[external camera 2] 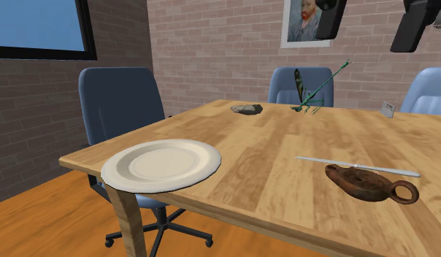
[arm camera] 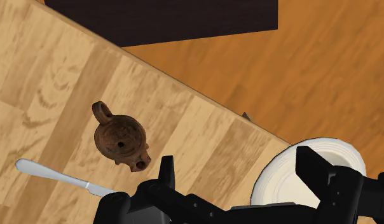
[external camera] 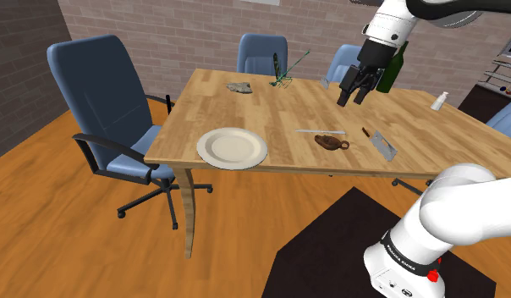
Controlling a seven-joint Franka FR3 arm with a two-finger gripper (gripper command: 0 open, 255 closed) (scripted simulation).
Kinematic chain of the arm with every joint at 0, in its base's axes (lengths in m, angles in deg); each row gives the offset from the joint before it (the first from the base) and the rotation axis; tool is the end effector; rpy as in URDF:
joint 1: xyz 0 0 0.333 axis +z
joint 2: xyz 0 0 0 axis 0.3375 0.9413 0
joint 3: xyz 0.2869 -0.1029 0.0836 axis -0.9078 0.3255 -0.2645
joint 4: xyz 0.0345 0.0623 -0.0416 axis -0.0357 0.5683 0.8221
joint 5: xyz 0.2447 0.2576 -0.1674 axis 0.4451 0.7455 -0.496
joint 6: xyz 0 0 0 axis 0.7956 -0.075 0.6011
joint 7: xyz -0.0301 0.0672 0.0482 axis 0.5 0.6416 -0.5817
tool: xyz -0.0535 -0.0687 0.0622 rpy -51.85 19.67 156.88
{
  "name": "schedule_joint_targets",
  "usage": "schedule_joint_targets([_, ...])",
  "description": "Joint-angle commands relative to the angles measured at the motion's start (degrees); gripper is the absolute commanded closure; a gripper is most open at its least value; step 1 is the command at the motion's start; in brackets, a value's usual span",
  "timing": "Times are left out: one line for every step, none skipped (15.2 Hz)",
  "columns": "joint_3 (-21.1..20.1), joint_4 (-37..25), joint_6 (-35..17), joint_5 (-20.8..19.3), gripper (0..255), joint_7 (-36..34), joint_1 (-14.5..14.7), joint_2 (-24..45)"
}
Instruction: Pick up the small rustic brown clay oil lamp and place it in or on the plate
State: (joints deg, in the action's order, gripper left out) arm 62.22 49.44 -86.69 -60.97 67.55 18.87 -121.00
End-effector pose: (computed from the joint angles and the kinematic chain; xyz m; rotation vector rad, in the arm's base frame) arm 0.3082 -0.0236 0.5829 -3.0243 0.0792 -0.1014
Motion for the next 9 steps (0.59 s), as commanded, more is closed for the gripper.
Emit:
schedule_joint_targets([0.0, 0.0, 0.0, 0.0, 0, 0.0, 0.0, 0.0])
schedule_joint_targets([0.2, 1.0, -1.3, -0.6, 0, 0.0, -0.5, 0.8])
schedule_joint_targets([0.4, 1.9, -2.6, -1.1, 0, -0.1, -1.0, 1.7])
schedule_joint_targets([0.6, 2.8, -3.9, -1.7, 0, -0.2, -1.5, 2.7])
schedule_joint_targets([0.8, 3.7, -5.2, -2.3, 0, -0.2, -2.0, 3.7])
schedule_joint_targets([1.1, 4.5, -6.6, -2.9, 0, -0.3, -2.5, 4.7])
schedule_joint_targets([1.3, 5.2, -7.9, -3.5, 0, -0.4, -3.0, 5.8])
schedule_joint_targets([1.6, 5.9, -9.3, -4.1, 0, -0.6, -3.5, 7.0])
schedule_joint_targets([1.8, 6.6, -10.7, -4.7, 0, -0.7, -4.0, 8.2])
